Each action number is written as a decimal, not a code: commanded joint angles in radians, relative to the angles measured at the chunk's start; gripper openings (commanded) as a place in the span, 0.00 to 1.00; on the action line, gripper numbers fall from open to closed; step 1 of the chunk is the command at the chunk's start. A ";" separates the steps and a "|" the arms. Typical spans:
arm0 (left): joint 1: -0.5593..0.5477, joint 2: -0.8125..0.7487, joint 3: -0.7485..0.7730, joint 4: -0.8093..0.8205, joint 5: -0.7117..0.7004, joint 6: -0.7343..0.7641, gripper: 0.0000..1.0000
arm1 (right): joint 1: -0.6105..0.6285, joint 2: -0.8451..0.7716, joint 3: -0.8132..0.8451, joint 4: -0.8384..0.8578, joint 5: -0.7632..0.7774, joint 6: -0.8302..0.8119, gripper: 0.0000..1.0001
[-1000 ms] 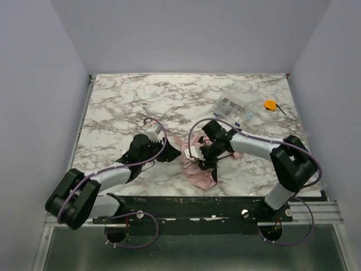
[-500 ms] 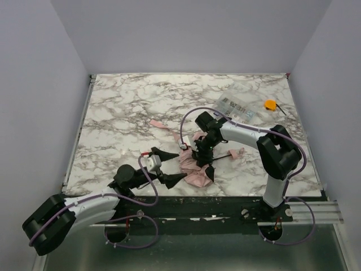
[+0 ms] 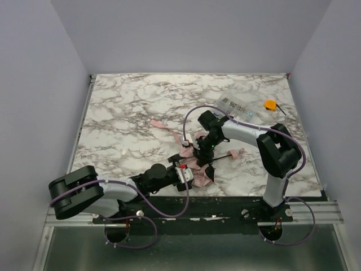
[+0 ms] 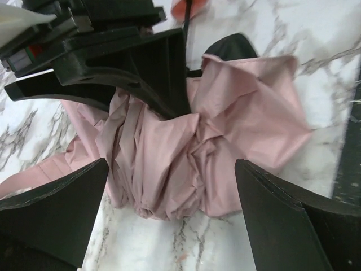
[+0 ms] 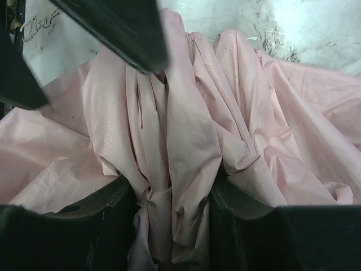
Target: Put away the umbrella
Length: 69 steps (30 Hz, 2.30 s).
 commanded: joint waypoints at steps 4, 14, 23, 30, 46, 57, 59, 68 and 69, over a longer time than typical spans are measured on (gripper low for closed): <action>-0.027 0.297 0.156 0.098 -0.159 0.141 0.99 | -0.033 0.109 -0.124 -0.161 0.200 -0.025 0.23; -0.063 0.487 0.184 -0.051 -0.229 -0.166 0.69 | -0.096 0.030 -0.079 -0.201 0.096 -0.089 0.32; -0.037 0.656 0.229 -0.108 -0.046 -0.393 0.29 | -0.176 -0.113 0.063 -0.282 -0.058 -0.147 0.57; 0.111 0.727 0.197 -0.037 0.145 -0.523 0.25 | -0.255 -0.212 0.167 -0.344 -0.090 -0.184 0.71; 0.316 0.874 0.307 -0.188 0.485 -0.827 0.23 | -0.211 -0.507 -0.396 0.253 -0.138 -0.486 1.00; 0.398 0.952 0.377 -0.227 0.713 -0.865 0.24 | -0.182 -0.352 -0.556 0.597 0.136 -0.451 0.93; 0.398 0.951 0.401 -0.255 0.735 -0.855 0.25 | -0.181 -0.316 -0.547 0.619 0.169 -0.433 0.88; 0.416 0.718 0.364 -0.223 0.723 -0.884 0.60 | -0.153 -0.162 -0.386 0.242 0.226 -0.411 0.25; 0.421 0.667 0.346 -0.199 0.700 -0.885 0.66 | -0.153 -0.154 -0.362 0.188 0.208 -0.413 0.21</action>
